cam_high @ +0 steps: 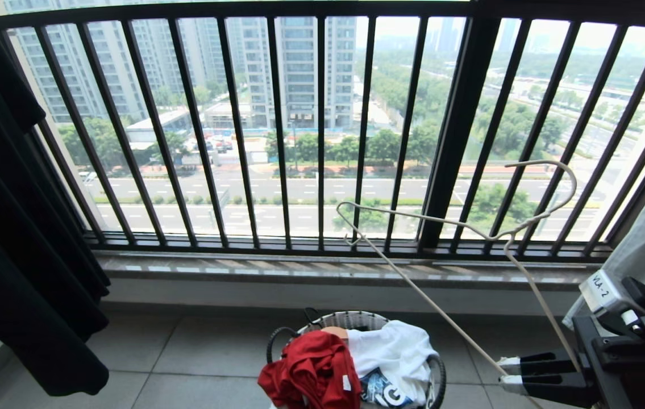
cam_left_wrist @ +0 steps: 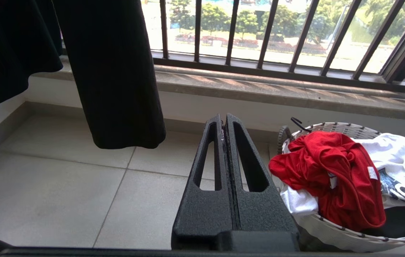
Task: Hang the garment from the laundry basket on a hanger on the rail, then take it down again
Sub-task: Pick up clothes from the basket
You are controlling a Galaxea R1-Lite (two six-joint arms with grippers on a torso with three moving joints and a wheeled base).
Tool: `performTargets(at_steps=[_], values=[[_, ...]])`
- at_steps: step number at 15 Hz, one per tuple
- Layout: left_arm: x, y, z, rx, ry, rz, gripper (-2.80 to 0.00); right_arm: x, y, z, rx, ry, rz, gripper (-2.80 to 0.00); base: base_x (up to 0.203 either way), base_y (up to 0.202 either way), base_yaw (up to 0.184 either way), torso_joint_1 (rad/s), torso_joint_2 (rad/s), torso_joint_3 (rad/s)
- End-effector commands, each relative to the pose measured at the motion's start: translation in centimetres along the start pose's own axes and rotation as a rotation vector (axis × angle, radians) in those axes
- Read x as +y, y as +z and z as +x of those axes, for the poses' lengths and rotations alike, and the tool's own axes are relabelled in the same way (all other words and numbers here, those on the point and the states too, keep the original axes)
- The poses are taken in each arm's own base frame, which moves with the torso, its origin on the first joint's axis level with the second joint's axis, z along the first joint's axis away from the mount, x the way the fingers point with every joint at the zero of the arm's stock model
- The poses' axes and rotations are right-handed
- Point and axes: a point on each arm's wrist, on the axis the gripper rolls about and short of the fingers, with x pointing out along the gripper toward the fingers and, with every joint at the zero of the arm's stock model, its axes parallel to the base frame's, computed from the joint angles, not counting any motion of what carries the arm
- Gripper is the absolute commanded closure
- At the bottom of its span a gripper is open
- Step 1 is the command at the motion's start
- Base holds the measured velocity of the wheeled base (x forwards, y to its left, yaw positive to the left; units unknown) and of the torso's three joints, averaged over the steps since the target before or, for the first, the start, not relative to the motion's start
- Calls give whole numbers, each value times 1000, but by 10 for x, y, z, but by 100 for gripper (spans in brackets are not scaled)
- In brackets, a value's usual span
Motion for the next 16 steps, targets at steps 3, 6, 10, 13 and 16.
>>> performTargets(at_steps=[3, 6, 10, 13, 16], values=[[0, 0, 0, 0, 1, -1, 0, -4, -1, -2, -3, -16, 25, 0, 0, 0, 0, 0, 0, 0], [0, 0, 0, -1, 1, -1, 0, -4, 1, -2, -7, -18, 20, 0, 0, 0, 0, 0, 0, 0], [0, 0, 0, 1, 1, -1, 0, -5, 1, -4, -10, -32, 25, 0, 0, 0, 0, 0, 0, 0], [0, 0, 0, -1, 1, -1, 0, -2, 2, -6, -19, -33, 8, 0, 0, 0, 0, 0, 0, 0], [0, 0, 0, -1, 1, -1, 0, -3, 5, -7, -25, -38, 3, 0, 0, 0, 0, 0, 0, 0]])
